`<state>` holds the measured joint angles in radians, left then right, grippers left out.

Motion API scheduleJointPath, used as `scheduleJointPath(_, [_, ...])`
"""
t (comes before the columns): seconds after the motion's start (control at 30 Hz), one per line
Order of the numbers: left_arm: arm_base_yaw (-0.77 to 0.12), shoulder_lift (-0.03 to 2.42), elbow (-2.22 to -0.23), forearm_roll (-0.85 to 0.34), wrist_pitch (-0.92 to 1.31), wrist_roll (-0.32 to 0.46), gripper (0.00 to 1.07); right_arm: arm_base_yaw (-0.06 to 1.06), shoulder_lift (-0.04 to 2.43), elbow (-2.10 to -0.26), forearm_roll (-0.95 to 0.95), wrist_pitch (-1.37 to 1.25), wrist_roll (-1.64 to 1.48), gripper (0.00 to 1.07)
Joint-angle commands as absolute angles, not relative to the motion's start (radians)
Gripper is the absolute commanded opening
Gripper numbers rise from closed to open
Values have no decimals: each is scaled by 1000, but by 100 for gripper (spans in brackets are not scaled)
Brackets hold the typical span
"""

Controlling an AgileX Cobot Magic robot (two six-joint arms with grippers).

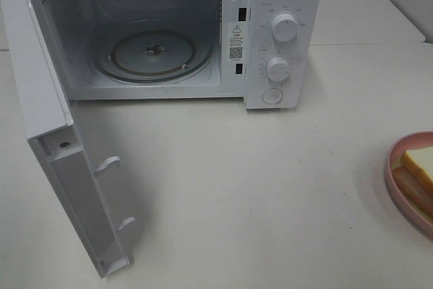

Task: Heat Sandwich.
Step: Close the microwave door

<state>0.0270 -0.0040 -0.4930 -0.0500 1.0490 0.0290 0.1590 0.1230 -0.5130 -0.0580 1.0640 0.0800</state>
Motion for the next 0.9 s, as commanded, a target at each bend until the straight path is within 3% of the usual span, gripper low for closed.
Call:
scheduleJointPath(0.03, [22, -20, -492, -58, 1036, 30, 98, 116, 80, -503, -53, 1040, 66, 76])
scheduleJointPath(0.33, [22, -20, -492, -58, 1036, 30, 98, 38, -32, -503, -38, 1040, 49, 76])
scheduleJointPath(0.9, [22, -19, -492, -58, 1036, 30, 98, 35, -30, -503, -34, 1040, 46, 76])
